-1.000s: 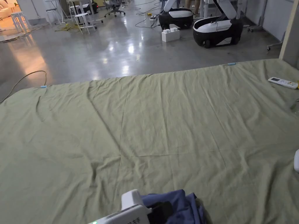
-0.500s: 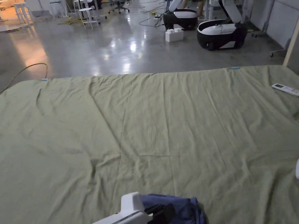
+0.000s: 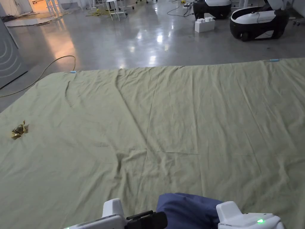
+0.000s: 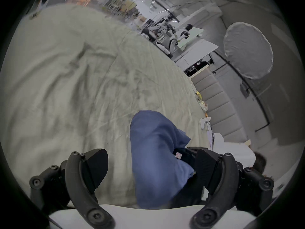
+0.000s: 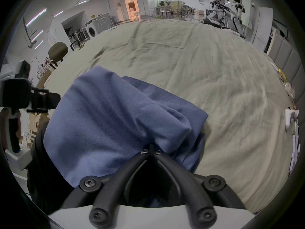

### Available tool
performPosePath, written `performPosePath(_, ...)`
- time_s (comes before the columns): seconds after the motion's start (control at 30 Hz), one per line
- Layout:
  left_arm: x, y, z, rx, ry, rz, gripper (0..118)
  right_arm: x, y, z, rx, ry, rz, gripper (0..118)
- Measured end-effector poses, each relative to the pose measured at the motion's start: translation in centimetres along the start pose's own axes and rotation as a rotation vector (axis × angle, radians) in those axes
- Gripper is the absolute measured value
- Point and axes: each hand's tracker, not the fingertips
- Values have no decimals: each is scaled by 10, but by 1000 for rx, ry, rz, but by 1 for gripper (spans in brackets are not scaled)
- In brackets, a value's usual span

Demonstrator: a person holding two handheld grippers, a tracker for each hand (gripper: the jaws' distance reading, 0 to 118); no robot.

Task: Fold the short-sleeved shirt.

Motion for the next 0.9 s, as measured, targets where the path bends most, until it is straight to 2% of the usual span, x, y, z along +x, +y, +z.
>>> performPosePath(0.13,-18,6,-47,-128,-59,121,107,5,-7,3,28,15,-15,0)
performPosePath(0.2,-18,6,-62,-143,-129,175,100,9,-10,4,46,35,-42,0)
performPosePath(0.23,-17,8,-63,-135,-141,197,92,11,-11,4,49,43,-57,0)
performPosePath(0.27,-17,10,-67,-148,-126,229,65,12,-10,3,49,51,-69,0)
performPosePath(0.3,21,2,-59,-158,-50,205,41,14,-10,2,47,54,-77,0)
performPosePath(0.33,27,0,-60,-146,-17,146,33,16,-11,2,47,63,-90,0)
performPosePath(0.5,15,16,-47,-137,-67,156,31,13,-3,18,31,77,-127,0)
performPosePath(0.6,2,35,-8,-73,-108,200,31,2,-1,58,247,182,-56,0)
performPosePath(0.67,-8,60,36,-35,-66,160,31,-4,2,77,289,248,-85,0)
performPosePath(0.77,-46,106,117,45,120,74,31,-6,-1,87,310,300,-132,0)
performPosePath(0.83,-84,140,165,100,327,98,31,-7,-5,88,296,316,-165,0)
performPosePath(0.9,-118,166,191,69,482,153,31,-5,-13,87,295,347,-172,0)
